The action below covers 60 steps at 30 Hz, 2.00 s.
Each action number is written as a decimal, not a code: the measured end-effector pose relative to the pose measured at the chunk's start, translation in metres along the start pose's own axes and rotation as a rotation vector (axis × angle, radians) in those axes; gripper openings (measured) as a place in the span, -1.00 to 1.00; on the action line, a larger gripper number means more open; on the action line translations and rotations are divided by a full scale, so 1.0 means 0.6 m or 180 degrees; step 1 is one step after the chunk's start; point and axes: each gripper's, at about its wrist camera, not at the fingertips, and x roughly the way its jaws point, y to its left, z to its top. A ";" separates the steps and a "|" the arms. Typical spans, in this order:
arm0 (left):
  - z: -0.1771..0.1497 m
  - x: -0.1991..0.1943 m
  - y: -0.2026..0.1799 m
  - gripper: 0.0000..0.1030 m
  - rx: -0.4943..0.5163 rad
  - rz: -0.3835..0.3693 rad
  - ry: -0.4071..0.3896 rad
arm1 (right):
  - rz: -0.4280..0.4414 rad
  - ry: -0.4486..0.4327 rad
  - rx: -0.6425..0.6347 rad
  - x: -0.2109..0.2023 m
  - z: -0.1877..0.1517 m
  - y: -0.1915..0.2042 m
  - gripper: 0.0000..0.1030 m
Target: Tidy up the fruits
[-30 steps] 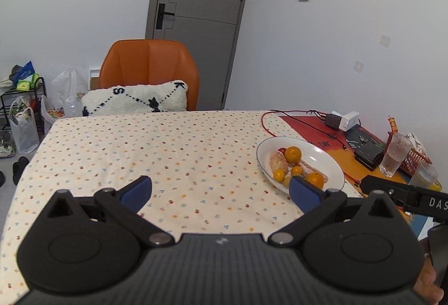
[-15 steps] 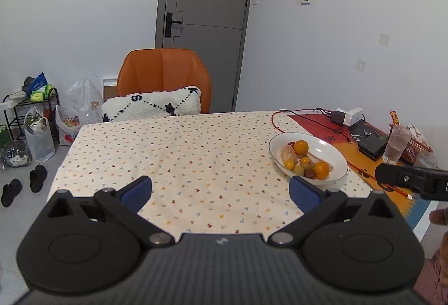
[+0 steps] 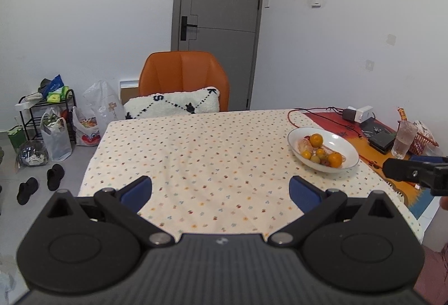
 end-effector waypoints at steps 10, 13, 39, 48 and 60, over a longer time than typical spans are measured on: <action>-0.011 -0.022 0.025 1.00 -0.0113 -0.0005 0.0012 | 0.0044 -0.0022 0.0059 -0.029 -0.007 0.011 1.00; -0.013 -0.024 0.022 1.00 -0.0078 0.0037 0.0016 | 0.0056 -0.0055 0.0055 -0.036 -0.007 0.011 1.00; -0.017 -0.024 0.026 1.00 -0.0021 0.0035 0.0031 | 0.0003 0.0011 -0.0077 -0.021 -0.020 0.009 1.00; -0.019 -0.022 0.017 1.00 0.0029 0.0019 0.0035 | -0.0031 0.0042 -0.0094 -0.015 -0.021 0.014 1.00; -0.023 -0.020 0.020 1.00 -0.0006 0.0031 0.0047 | -0.0041 0.0061 -0.0082 -0.009 -0.025 0.013 1.00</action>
